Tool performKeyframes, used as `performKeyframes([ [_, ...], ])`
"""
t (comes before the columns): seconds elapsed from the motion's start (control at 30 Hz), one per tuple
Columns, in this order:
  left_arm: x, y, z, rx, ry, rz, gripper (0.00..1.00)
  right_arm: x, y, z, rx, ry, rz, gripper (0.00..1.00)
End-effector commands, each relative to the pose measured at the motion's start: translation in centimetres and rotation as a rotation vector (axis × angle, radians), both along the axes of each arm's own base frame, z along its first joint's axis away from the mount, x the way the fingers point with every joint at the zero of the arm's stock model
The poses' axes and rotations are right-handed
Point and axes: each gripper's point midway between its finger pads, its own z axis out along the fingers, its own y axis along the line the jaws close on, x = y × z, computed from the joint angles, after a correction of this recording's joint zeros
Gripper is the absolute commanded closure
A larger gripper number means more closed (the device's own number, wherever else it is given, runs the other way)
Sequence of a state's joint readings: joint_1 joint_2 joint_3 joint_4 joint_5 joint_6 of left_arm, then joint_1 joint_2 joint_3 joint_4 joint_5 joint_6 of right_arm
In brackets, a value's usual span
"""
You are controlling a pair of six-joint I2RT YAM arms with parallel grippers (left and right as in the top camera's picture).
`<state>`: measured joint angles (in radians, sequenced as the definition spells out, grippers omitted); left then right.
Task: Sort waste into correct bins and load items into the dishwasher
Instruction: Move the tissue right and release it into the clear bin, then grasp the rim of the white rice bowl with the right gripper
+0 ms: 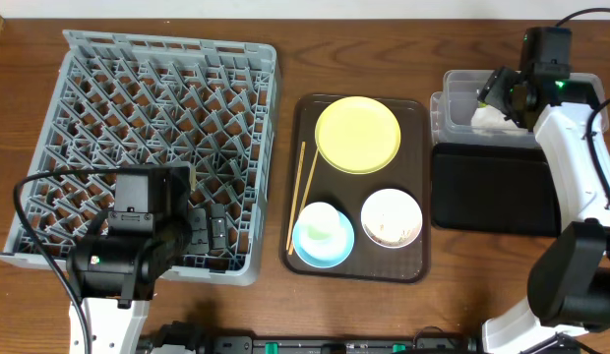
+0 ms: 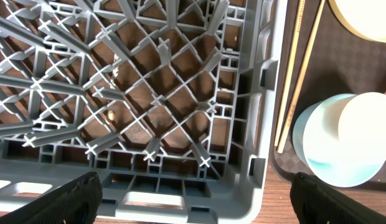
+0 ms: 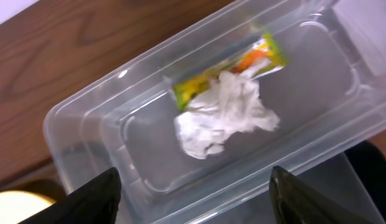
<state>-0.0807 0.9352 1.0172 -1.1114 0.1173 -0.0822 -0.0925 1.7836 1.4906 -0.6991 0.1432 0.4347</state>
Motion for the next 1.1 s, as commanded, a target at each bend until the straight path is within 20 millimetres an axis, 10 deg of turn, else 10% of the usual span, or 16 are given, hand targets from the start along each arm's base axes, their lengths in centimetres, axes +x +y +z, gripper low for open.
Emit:
performKeyframes([
  [0.0,0.2,-0.1,0.8,-0.008,-0.019,0.006,0.04,-0.6,2.9,3.7,0.044,-0.068,0.211,0.26],
  [0.2,0.2,-0.1,0.8,-0.007,-0.020,0.006,0.04,-7.0,10.6,6.1,0.136,0.007,0.669,0.25],
  [0.53,0.2,-0.1,0.8,-0.007,-0.020,0.006,0.04,-18.0,17.7,0.4,0.186,0.417,0.978,0.33],
  [1.07,0.2,-0.1,0.8,-0.007,-0.019,0.006,0.04,-23.4,23.6,-10.7,0.028,0.492,1.081,0.40],
])
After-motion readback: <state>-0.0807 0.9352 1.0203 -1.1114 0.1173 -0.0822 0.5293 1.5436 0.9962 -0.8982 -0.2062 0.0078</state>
